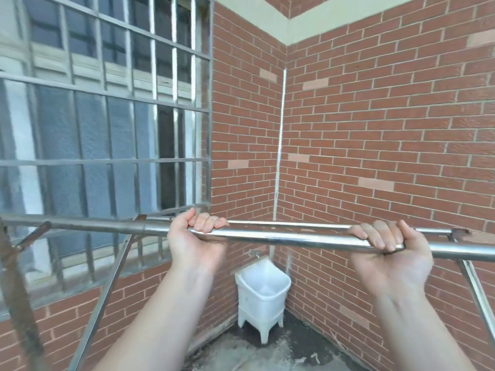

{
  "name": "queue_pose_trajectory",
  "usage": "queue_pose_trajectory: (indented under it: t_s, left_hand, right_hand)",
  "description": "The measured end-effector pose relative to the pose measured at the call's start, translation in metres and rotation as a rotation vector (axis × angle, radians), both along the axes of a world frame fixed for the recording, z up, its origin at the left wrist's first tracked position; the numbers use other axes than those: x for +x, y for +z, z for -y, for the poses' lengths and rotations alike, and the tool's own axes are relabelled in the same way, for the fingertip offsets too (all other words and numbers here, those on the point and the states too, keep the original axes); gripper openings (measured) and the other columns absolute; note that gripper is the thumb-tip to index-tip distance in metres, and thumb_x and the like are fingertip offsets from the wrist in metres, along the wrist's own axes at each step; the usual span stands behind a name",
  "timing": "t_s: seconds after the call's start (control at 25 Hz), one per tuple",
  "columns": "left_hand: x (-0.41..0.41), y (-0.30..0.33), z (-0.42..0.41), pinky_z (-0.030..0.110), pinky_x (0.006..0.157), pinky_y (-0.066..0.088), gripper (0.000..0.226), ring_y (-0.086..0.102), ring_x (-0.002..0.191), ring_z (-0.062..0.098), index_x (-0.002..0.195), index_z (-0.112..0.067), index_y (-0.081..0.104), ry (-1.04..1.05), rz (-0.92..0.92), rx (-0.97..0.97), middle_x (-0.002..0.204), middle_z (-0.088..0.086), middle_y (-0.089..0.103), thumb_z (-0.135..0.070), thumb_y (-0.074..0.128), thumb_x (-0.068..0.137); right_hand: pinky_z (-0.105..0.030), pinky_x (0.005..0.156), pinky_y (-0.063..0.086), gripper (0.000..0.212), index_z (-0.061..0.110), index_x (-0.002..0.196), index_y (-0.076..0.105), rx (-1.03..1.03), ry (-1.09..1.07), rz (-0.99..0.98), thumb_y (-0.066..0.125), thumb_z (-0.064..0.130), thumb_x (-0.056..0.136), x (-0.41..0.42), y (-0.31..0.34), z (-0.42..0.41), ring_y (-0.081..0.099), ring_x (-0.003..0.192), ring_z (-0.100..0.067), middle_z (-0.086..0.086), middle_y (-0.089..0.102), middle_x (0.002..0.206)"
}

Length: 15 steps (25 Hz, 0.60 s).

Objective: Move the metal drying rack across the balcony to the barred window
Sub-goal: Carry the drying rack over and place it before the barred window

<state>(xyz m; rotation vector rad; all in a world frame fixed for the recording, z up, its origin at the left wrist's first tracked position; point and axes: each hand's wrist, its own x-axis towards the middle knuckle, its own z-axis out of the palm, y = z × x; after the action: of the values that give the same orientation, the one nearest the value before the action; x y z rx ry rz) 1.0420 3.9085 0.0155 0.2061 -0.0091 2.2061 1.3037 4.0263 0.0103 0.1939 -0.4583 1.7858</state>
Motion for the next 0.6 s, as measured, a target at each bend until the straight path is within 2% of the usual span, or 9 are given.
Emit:
queue_pose_trajectory:
  t_s: [0.4,0.6]
  left_hand:
    - [-0.104,-0.017,0.175,0.027,0.048,0.034,0.034,0.025,0.041,0.013,0.057,-0.022,0.036,0.383,0.066,-0.026,0.050,-0.008,0.025,-0.013,0.050,0.087]
    - [-0.136,-0.005,0.242,0.027,0.049,0.036,0.035,0.027,0.041,0.015,0.054,-0.019,0.038,0.522,0.066,-0.033,0.051,-0.007,0.026,-0.010,0.053,0.085]
  right_hand:
    - [-0.029,0.061,0.036,0.030,0.026,0.062,0.030,0.017,0.384,0.077,0.054,0.019,0.078,-0.166,-0.005,0.084,0.025,0.050,-0.012,0.009,0.027,0.051]
    - [-0.030,0.060,0.038,0.029,0.025,0.062,0.034,0.043,0.527,0.078,0.055,0.021,0.082,-0.231,0.010,0.120,0.030,0.048,-0.012,0.009,0.032,0.051]
